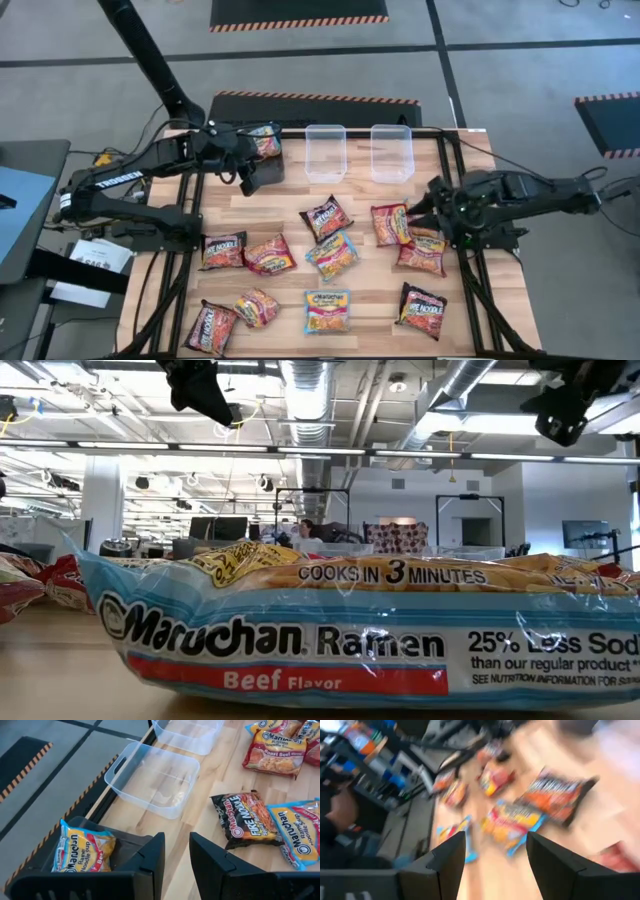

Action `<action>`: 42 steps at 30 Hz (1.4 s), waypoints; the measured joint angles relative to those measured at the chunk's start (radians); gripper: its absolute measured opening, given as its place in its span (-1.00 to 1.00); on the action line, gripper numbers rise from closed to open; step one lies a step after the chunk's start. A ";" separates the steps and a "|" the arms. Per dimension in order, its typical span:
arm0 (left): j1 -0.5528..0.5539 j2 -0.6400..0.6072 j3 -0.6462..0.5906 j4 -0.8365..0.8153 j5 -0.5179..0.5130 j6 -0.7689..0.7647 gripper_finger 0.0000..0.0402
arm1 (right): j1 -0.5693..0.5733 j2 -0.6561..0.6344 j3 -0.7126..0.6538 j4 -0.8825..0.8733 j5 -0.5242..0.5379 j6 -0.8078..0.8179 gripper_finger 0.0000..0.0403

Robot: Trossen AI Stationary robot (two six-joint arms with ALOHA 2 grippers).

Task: Sort Maruchan noodles
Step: Put the black noodle pack into the right transparent bin

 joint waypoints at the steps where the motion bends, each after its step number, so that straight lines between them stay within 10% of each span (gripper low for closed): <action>1: 0.000 0.000 0.000 0.000 0.000 0.000 -0.61 | 0.017 0.018 0.005 0.001 -0.017 0.023 0.17; 42: 0.000 0.001 0.000 0.071 -0.001 0.047 -0.61 | 0.727 0.712 0.032 0.053 -0.153 0.901 -0.03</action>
